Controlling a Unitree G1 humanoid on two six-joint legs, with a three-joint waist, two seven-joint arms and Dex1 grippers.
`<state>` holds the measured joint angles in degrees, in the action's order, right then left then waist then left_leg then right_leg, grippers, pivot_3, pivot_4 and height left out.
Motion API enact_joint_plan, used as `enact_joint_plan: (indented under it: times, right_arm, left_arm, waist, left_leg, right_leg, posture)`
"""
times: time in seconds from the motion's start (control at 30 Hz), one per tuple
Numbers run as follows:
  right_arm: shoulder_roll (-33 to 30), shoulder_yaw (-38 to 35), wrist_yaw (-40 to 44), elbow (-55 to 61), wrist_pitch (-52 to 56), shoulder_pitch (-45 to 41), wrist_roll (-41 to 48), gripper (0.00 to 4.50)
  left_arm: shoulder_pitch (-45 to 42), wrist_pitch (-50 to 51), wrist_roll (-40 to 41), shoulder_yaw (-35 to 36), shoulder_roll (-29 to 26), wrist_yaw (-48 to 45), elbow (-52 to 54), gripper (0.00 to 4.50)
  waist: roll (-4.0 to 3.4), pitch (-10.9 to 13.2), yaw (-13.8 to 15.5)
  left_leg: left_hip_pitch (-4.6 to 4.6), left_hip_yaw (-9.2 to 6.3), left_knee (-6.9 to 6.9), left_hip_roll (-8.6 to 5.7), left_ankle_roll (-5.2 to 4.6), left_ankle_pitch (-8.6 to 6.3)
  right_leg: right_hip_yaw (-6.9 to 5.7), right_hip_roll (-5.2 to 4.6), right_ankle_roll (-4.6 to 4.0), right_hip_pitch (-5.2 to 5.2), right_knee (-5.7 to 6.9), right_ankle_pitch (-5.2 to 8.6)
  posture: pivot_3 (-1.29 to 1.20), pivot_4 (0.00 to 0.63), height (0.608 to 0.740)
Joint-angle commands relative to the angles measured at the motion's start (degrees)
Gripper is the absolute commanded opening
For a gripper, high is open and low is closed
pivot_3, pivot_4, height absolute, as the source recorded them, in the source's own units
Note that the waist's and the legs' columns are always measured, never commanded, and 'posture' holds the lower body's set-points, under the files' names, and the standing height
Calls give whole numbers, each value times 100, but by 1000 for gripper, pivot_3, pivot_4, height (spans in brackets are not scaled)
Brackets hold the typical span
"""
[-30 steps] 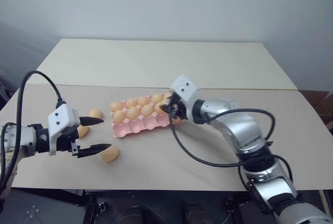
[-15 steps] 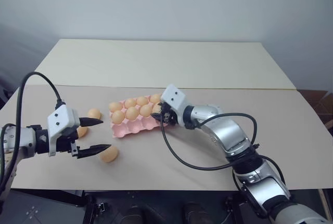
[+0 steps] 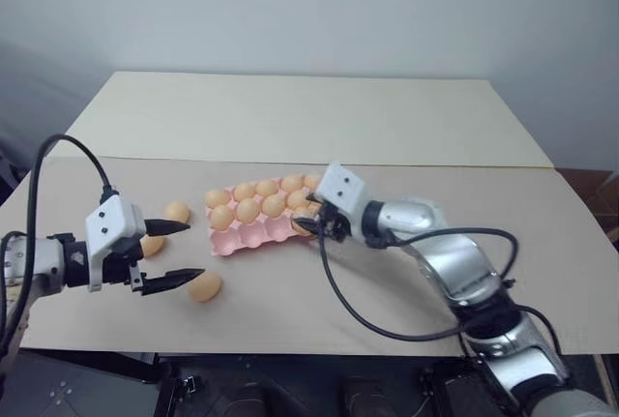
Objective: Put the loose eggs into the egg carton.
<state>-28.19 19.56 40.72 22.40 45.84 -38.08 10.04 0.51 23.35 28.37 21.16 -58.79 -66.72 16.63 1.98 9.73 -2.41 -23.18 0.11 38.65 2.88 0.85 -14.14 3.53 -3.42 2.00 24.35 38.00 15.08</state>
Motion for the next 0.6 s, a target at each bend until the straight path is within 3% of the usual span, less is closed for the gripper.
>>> enact_joint_plan:
  times: [0.03,0.23,0.6]
  right_arm:
    - [-853,-581,797,1080,65,453,584,2726]
    - [-2012,-1240,1472,1825,98,1302,1260,2726]
    - [-2246,-1443,1170,1991,299,1549,1583,2726]
  left_arm:
    - [223,-87,74,416,8,-60,59,4415]
    - [785,-116,52,813,54,-160,76,4415]
    - [1150,-105,52,944,-8,-364,22,4415]
  waist:
    - [0,0,18]
    - [1,0,-18]
    - [1,0,17]
  left_leg:
    - [-1,-1,0,0,0,0]
    - [10,1,-2,2,-2,-1]
    - [14,4,-4,1,-2,-2]
  right_leg:
    - [-2,-1,0,-2,-3,0]
    - [0,0,0,-9,-4,0]
    - [3,0,1,-13,-7,1]
  posture:
    - [0,150,740]
    - [0,150,740]
    - [0,150,740]
